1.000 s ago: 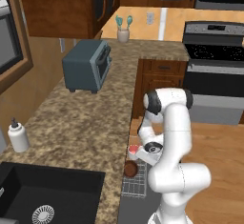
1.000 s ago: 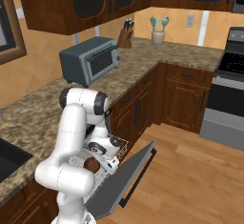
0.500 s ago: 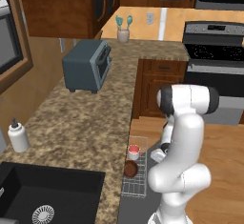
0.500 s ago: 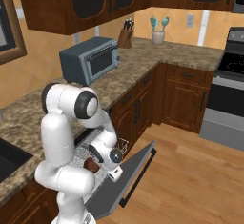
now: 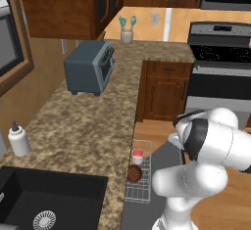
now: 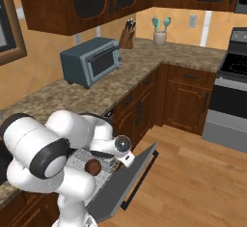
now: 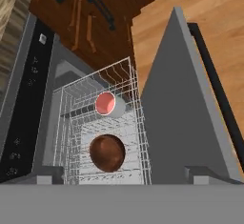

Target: Pick up the cup and bowl from the counter, place them in the dishwasher, and close the dishwasher door.

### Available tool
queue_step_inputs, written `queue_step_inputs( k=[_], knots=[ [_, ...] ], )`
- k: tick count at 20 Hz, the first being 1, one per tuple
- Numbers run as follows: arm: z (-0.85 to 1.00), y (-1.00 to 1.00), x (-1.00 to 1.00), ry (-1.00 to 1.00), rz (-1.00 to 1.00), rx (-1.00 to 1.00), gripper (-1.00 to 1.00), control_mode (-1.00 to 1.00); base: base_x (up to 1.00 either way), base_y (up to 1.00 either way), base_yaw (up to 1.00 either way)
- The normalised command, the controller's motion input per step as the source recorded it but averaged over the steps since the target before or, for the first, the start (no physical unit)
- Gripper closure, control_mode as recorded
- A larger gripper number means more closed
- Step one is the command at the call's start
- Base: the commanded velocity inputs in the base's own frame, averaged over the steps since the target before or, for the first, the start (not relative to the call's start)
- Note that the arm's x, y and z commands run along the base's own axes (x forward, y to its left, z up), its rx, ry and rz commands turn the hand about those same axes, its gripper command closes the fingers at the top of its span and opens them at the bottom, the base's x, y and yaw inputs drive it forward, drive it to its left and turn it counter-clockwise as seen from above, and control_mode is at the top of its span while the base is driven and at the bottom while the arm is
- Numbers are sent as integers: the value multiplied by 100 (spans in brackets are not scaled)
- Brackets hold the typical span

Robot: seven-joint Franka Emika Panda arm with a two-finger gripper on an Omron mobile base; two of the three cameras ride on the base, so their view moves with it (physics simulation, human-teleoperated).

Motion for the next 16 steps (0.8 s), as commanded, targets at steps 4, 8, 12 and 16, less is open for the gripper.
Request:
queue_step_inputs(
  k=[4,8,12,16],
  knots=[
    [26,-91,-21,0,0,14,-100,-100,0,0,0],
    [0,-99,-18,-1,0,42,-100,-100,0,0,0],
    [-8,-97,-13,-1,0,47,-100,-100,0,0,0],
    [-52,-69,-14,-17,0,48,-100,-100,0,0,0]
  ],
)
